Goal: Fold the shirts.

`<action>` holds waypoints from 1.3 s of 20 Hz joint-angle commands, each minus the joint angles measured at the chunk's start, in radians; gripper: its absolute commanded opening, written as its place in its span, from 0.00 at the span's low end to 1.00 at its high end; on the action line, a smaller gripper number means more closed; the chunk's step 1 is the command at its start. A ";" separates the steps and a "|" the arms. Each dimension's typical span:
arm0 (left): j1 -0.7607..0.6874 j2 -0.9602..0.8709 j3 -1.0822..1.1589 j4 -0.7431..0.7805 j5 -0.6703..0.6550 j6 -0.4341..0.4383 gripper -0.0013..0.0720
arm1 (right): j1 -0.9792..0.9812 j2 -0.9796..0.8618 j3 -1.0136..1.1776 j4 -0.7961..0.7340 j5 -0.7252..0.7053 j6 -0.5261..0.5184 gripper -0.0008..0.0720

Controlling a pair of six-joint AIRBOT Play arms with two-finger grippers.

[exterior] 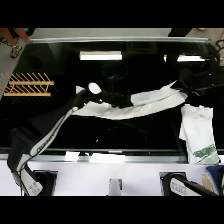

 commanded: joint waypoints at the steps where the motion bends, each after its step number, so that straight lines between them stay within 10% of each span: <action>1: -0.084 -0.072 -0.001 -0.070 0.072 -0.043 0.07 | 0.000 0.151 0.000 -0.003 0.104 0.069 0.06; 8: -0.135 -0.092 0.000 -0.158 0.066 0.037 0.07 | 0.000 0.197 -0.001 0.002 0.087 0.096 0.06; 16: 0.167 0.319 -0.001 0.452 -0.241 -0.008 0.07 | 0.250 0.000 -0.002 0.138 -0.215 0.092 0.06; 26: 0.515 0.850 -0.001 0.496 -0.293 -0.088 0.07 | 0.703 -0.484 -0.002 0.328 -0.647 0.097 0.06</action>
